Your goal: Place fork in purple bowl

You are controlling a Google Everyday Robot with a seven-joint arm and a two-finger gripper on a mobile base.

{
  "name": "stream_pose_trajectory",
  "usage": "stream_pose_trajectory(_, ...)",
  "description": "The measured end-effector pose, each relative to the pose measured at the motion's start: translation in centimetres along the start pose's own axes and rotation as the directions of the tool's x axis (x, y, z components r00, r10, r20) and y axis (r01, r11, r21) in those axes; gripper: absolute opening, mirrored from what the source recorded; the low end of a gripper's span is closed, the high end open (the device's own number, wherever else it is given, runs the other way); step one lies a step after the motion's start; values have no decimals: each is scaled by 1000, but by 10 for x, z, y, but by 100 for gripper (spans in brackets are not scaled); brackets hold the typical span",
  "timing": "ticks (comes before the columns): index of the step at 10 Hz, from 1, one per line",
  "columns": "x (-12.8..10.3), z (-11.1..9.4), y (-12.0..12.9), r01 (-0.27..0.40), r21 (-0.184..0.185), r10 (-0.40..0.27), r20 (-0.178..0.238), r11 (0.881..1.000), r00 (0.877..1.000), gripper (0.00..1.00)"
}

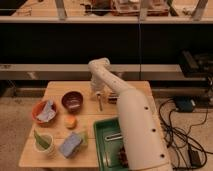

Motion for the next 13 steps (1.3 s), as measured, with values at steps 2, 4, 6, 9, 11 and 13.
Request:
stream_pose_trajectory(2, 0, -2, 0, 0, -1, 0, -1, 1000, 1000, 58)
stream_pose_trajectory(4, 0, -2, 0, 1, -1, -1, 0, 1000, 1000, 58)
stream_pose_trajectory(6, 0, -2, 0, 0, -2, 0, 1, 1000, 1000, 46)
stream_pose_trajectory(9, -2, 0, 0, 2, -3, -2, 7, 1000, 1000, 24)
stream_pose_trajectory(11, -1, -1, -3, 5, -12, -5, 5, 1000, 1000, 24)
stream_pose_trajectory(13, -4, 2, 1, -3, -61, 3, 13, 998, 1000, 24)
